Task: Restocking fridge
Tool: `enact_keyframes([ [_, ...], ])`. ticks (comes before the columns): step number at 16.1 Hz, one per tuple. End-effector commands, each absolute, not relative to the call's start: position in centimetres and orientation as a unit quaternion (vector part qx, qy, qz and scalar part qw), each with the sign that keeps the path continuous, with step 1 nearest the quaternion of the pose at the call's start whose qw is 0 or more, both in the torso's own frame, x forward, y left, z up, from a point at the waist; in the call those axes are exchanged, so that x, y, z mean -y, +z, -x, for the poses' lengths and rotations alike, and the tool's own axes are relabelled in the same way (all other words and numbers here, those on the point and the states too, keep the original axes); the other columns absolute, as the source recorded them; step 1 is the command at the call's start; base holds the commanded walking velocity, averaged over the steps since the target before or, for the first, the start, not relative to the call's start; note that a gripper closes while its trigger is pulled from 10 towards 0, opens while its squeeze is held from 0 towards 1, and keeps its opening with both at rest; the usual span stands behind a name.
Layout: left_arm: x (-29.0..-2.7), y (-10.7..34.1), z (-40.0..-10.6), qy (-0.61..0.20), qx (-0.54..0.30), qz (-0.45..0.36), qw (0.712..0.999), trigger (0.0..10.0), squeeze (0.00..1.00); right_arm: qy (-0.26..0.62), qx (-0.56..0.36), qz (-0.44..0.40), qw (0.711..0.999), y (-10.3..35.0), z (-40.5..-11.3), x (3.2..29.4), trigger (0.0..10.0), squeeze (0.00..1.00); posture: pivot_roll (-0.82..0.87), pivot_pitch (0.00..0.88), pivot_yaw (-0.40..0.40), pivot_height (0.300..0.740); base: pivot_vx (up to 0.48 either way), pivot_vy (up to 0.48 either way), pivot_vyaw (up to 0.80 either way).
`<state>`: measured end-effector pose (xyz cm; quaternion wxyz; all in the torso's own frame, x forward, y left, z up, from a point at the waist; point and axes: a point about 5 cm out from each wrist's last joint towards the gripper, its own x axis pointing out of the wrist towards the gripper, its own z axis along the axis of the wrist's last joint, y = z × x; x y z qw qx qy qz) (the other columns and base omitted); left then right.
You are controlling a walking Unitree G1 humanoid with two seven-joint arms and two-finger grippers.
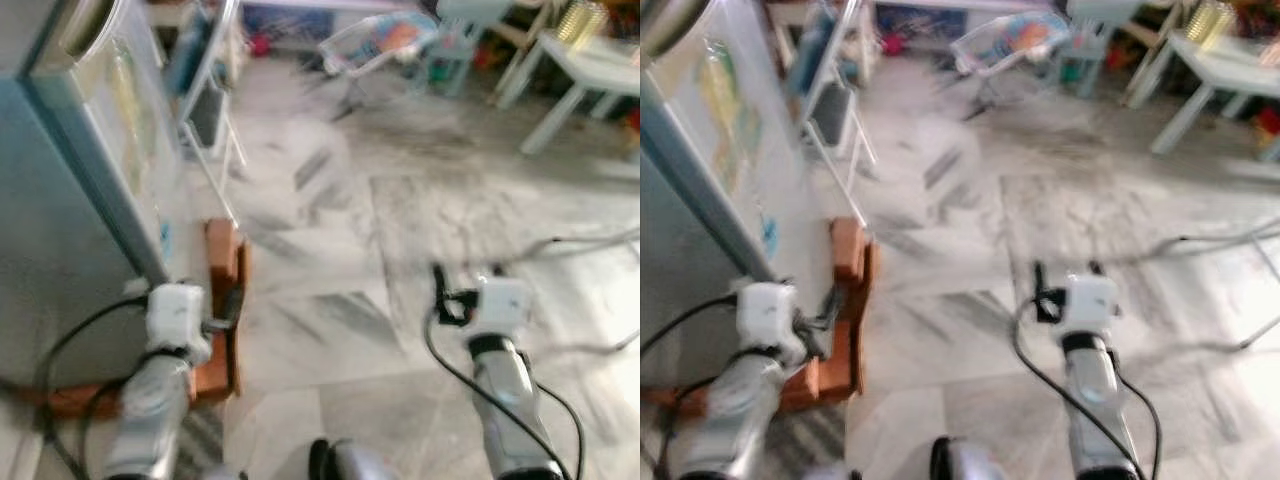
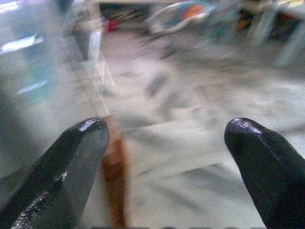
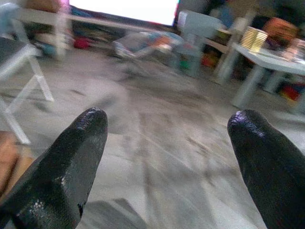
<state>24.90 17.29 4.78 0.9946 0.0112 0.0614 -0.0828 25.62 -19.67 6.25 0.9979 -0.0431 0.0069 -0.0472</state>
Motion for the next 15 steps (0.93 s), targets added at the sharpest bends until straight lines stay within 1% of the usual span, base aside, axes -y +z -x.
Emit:
enact_keyframes([
  [1, -17.8, 4.8, -24.7, -0.076, -0.062, -0.021, 0.995, 10.0, 0.0, -0.043, 0.0, 0.043, 0.998, 6.6, -25.8, 19.5, 10.0, 0.0, 0.07, 0.074, -0.092, 0.74, 0.0, 0.0, -0.8],
  [2, -18.2, 4.8, -24.7, -0.063, -0.059, -0.024, 0.996, 10.0, 0.0, -0.043, 0.001, 0.044, 0.998, 6.6, -25.7, 19.5, 10.0, 0.0, 0.07, 0.075, -0.093, 0.74, 0.0, 0.0, -0.8],
  [4, -19.1, 5.0, -24.9, -0.023, -0.054, -0.026, 0.998, 10.0, 0.0, -0.039, 0.001, 0.046, 0.998, 6.5, -25.7, 19.4, 10.0, 0.0, 0.07, 0.076, -0.095, 0.74, 0.0, 0.0, 0.0],
  [7, -19.4, 5.1, -25.1, -0.01, -0.049, -0.032, 0.998, 10.0, 0.0, -0.036, 0.002, 0.045, 0.998, 6.6, -25.7, 19.3, 10.0, 0.0, 0.07, 0.076, -0.097, 0.74, 0.0, 0.0, 0.0],
  [10, -21.2, 5.0, -25.4, 0.048, -0.055, -0.046, 0.996, 10.0, 0.0, -0.012, 0.001, 0.057, 0.998, 6.7, -25.5, 19.0, 10.0, 0.0, 0.07, 0.08, -0.1, 0.74, 0.0, 0.0, 0.0],
  [14, -21.3, 5.2, -25.7, 0.051, -0.052, -0.046, 0.996, 10.0, 0.0, -0.008, 0.0, 0.052, 0.999, 6.6, -25.5, 18.9, 10.0, 0.0, 0.07, 0.08, -0.1, 0.74, 0.0, 0.0, 0.8],
  [15, -21.0, 5.3, -26.0, 0.043, -0.049, -0.045, 0.997, 10.0, 0.0, -0.007, 0.0, 0.053, 0.999, 6.6, -25.5, 18.9, 10.0, 0.0, 0.07, 0.08, -0.103, 0.74, 0.0, 0.0, 0.63],
])
